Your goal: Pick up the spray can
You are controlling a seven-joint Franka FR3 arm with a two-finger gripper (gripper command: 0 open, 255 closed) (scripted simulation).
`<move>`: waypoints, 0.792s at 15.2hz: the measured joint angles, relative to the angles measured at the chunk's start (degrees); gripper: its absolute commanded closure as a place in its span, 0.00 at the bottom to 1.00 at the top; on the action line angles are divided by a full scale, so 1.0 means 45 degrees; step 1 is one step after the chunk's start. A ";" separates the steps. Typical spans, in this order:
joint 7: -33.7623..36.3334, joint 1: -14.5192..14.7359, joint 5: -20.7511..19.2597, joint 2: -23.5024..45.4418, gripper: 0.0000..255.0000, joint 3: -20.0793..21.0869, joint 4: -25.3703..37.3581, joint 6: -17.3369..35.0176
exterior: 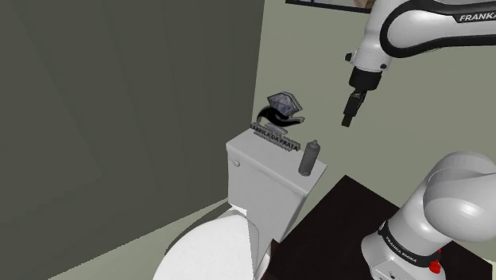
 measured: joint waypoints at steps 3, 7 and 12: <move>-0.1577 0.0097 -0.0277 0.0475 0.00 -0.1187 -0.0614 0.1436; -0.3940 0.0364 -0.0477 0.1529 0.00 -0.2994 -0.1064 0.3315; -0.7334 0.1543 0.0280 0.3893 0.00 -0.5534 -0.0887 0.5759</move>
